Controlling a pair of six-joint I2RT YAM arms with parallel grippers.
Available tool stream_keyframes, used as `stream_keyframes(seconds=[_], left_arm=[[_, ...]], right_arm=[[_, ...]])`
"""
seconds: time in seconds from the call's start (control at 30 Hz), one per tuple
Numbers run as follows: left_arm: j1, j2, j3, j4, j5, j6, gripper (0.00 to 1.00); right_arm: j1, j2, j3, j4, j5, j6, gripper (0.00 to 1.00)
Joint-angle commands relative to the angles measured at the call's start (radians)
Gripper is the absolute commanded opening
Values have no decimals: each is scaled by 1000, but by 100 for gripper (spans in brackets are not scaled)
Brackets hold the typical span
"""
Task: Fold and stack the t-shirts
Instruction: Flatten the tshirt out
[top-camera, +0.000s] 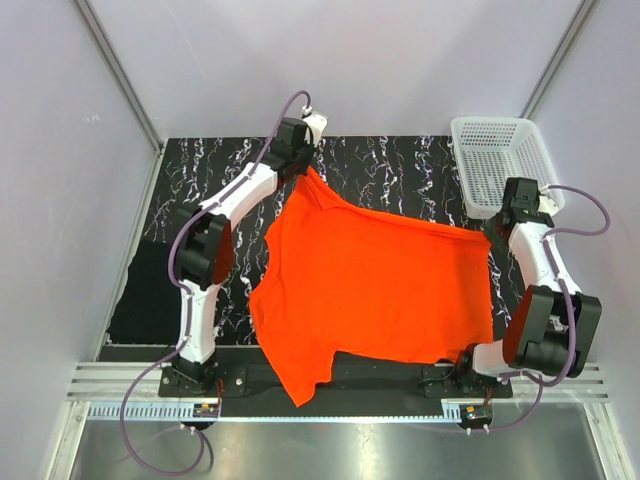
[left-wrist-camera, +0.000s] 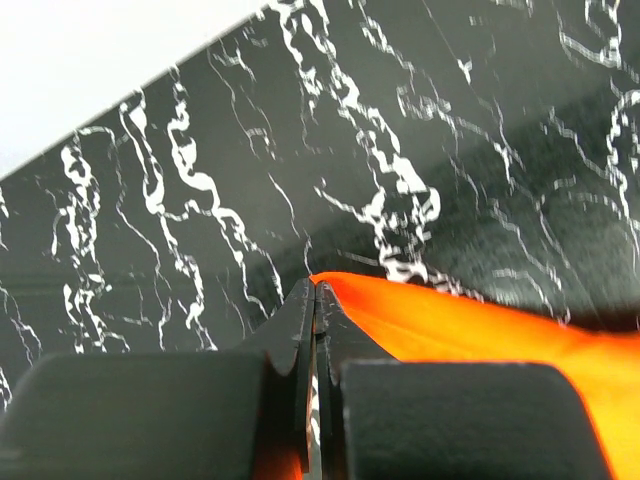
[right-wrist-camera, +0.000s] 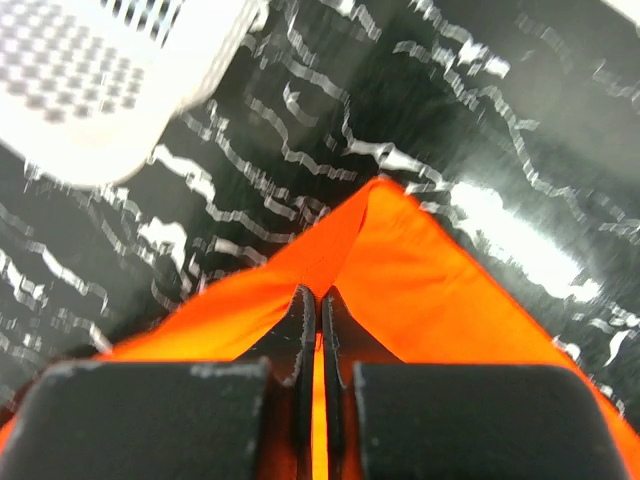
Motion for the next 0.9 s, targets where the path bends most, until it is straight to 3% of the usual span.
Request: stream_keyframes(seconds=[0.0,0.23,0.33,0.4,0.5,0.57,0.7,0.73,0.87], left_arm=[[9,16,87,84,-41,-8,0],[9,47,154,76,-113,-34,0],[9,44,189,62,-128,-26,28],[9,33,209,23,-196,-42,49],[11,-24,231,-120,-265,-164,70],[9,-130,170,-204,-279,-232,70],[11,-411,-172,-218,-154,-361,65],[9,-471,-308,-222,-114,-397,60],[9,-692,-594,-289,43,-511,49]], right_arm=[[-13,37,30,62,74,-37,0],[-15,96,45,62,104,-46,1],[-16,122,61,62,106,-54,4],[-16,139,81,61,104,-71,16],[-16,171,128,39,74,-104,30],[-16,171,160,19,51,-121,36],[-16,154,206,-60,5,-138,52],[-16,145,216,-71,-10,-147,53],[-15,111,271,-155,-79,-186,57]])
